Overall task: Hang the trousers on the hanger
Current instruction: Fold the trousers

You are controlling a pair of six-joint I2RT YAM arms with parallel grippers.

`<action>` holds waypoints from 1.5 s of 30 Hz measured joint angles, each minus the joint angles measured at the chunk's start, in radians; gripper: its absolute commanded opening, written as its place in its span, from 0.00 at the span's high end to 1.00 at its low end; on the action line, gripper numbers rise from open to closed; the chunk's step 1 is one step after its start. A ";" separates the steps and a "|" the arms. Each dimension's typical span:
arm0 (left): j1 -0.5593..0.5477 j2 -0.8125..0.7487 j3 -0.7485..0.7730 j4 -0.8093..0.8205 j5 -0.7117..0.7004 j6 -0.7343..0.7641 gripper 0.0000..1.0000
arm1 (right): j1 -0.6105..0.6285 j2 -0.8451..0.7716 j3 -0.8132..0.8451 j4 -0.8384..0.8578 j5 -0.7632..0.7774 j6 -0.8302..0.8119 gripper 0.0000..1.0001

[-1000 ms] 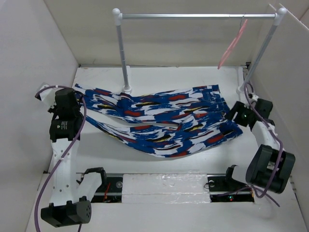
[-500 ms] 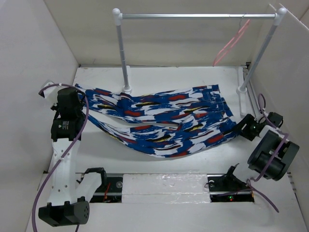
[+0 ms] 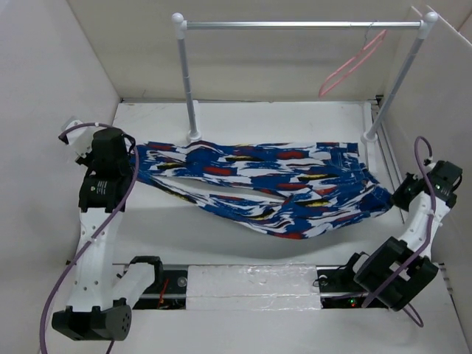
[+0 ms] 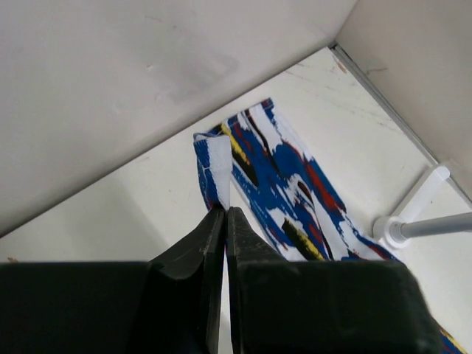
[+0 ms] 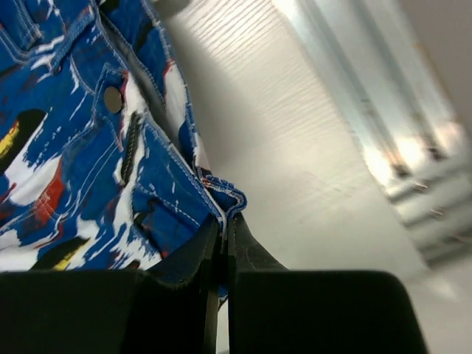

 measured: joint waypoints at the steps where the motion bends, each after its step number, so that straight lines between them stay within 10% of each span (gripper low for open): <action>1: -0.013 0.008 0.014 -0.003 -0.023 0.001 1.00 | 0.016 -0.003 0.055 -0.054 0.052 -0.005 1.00; 8: -0.026 0.068 0.029 0.003 -0.103 -0.007 1.00 | 0.159 0.012 0.284 -0.206 0.334 -0.038 1.00; 21: 0.010 0.349 -0.087 0.032 -0.187 -0.024 1.00 | 0.375 0.503 0.659 -0.136 0.298 -0.024 1.00; 32: 0.017 1.072 0.513 -0.025 -0.242 0.003 0.99 | 0.445 0.878 0.991 -0.030 0.226 0.023 0.84; 34: 0.024 1.198 0.658 -0.066 -0.221 0.011 0.78 | 0.444 0.894 0.987 0.007 0.205 0.055 0.45; 36: 0.042 1.266 0.743 -0.081 -0.193 0.021 0.26 | 0.445 0.892 0.962 0.072 0.188 0.092 0.31; 37: 0.055 1.272 0.751 -0.085 -0.175 0.034 0.19 | 0.445 0.888 0.949 0.106 0.169 0.103 0.25; 45: 0.129 1.180 0.702 -0.110 -0.120 0.034 0.17 | 0.465 0.799 0.808 0.279 0.005 0.122 0.19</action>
